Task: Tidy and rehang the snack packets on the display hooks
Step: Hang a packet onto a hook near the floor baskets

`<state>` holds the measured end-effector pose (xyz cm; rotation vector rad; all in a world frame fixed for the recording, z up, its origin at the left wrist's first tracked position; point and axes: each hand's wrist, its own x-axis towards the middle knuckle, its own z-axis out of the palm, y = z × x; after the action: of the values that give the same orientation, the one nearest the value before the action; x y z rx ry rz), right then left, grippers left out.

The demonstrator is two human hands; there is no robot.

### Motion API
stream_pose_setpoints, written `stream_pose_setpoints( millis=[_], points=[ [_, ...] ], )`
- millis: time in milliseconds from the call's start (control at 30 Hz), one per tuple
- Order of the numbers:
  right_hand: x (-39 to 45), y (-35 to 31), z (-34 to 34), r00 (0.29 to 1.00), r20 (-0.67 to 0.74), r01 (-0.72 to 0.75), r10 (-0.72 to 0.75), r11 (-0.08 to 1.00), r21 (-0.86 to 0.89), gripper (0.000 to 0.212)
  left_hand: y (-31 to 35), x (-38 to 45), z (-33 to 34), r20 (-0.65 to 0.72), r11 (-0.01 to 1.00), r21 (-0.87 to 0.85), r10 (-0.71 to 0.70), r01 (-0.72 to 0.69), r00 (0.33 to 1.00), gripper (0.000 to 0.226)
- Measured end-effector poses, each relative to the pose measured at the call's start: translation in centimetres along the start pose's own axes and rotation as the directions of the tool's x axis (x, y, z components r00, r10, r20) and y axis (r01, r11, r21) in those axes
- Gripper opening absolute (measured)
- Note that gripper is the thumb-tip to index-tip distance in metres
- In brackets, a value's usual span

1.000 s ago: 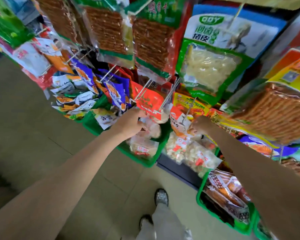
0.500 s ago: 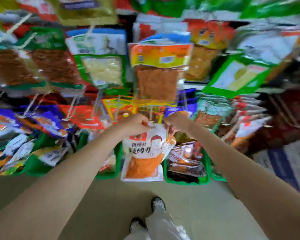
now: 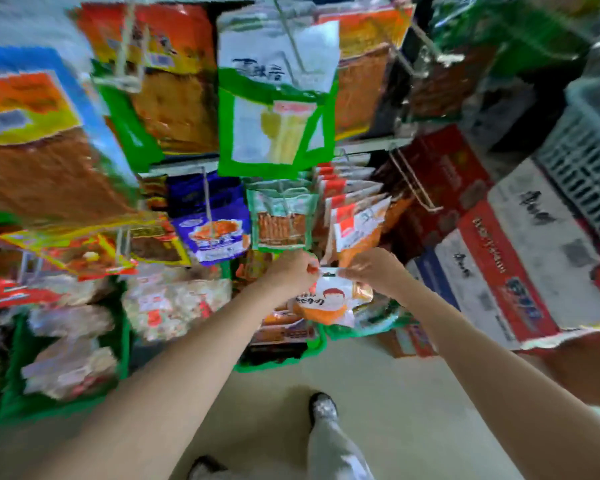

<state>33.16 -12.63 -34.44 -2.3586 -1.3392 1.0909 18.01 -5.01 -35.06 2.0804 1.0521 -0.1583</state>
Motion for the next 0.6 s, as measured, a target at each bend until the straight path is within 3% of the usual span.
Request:
stream_pose_setpoints(
  millis=[267, 600],
  points=[
    [6.1, 8.7, -6.9, 0.978, -0.207, -0.012, 0.014, 1.0, 0.009, 0.031, 8.1, 9.6, 4.8, -0.137, 0.993, -0.118, -0.04, 0.024, 0.99, 0.024],
    [14.8, 10.7, -6.3, 0.992, -0.124, -0.027, 0.012, 0.992, -0.124, 0.038, 5.9, 18.4, 5.5, -0.115, 0.99, -0.06, -0.133, 0.126, 0.984, 0.027]
  ],
)
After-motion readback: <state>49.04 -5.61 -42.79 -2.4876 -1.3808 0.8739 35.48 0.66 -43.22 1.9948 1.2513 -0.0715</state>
